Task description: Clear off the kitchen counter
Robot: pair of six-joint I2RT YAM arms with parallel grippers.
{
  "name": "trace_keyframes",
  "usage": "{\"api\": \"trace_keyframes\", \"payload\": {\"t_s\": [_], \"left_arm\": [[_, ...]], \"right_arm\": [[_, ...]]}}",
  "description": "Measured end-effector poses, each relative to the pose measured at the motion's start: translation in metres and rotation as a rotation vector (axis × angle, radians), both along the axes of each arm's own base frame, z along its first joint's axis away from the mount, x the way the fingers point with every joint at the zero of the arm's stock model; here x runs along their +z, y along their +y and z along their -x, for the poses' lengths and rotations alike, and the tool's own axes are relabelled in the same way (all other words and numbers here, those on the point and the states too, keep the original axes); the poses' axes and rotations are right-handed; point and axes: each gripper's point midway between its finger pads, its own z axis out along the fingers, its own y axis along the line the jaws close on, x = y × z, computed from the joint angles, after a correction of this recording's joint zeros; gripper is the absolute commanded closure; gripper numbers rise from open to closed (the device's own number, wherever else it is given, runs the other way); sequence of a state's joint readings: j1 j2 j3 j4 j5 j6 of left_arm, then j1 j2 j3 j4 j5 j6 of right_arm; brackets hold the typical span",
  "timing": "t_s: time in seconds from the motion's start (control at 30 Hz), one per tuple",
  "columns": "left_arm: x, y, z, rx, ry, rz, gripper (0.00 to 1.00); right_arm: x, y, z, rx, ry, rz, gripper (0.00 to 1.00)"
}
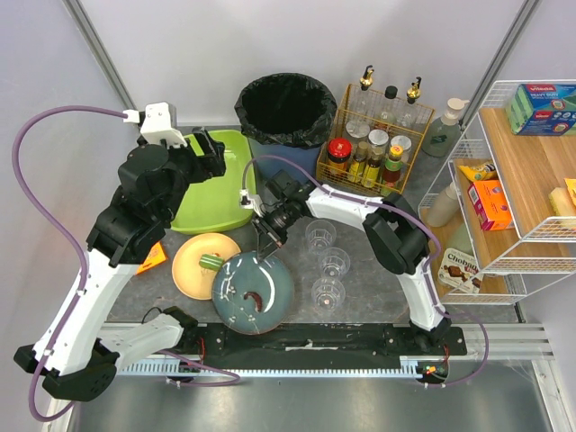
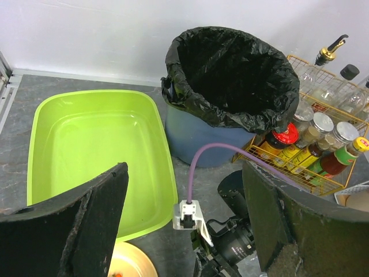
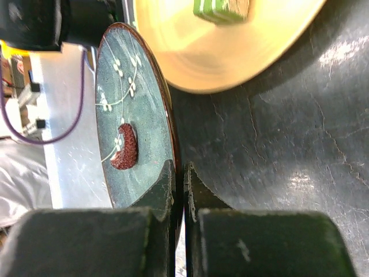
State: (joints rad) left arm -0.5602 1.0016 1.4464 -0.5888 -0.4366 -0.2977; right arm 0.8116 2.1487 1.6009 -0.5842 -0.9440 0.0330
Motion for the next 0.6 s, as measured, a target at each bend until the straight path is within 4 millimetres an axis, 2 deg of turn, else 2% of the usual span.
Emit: {"api": "trace_keyframes", "payload": {"t_s": [0.3,0.6], "left_arm": [[0.001,0.003,0.0,0.017,-0.005,-0.005,0.15],[0.021,0.014,0.0,0.06,-0.059,-0.017,0.16]], "right_arm": [[0.047,0.024,-0.014,-0.16,0.07,-0.046,1.0],[0.099,0.035,-0.027,-0.298,0.093,-0.082,1.0]]}}
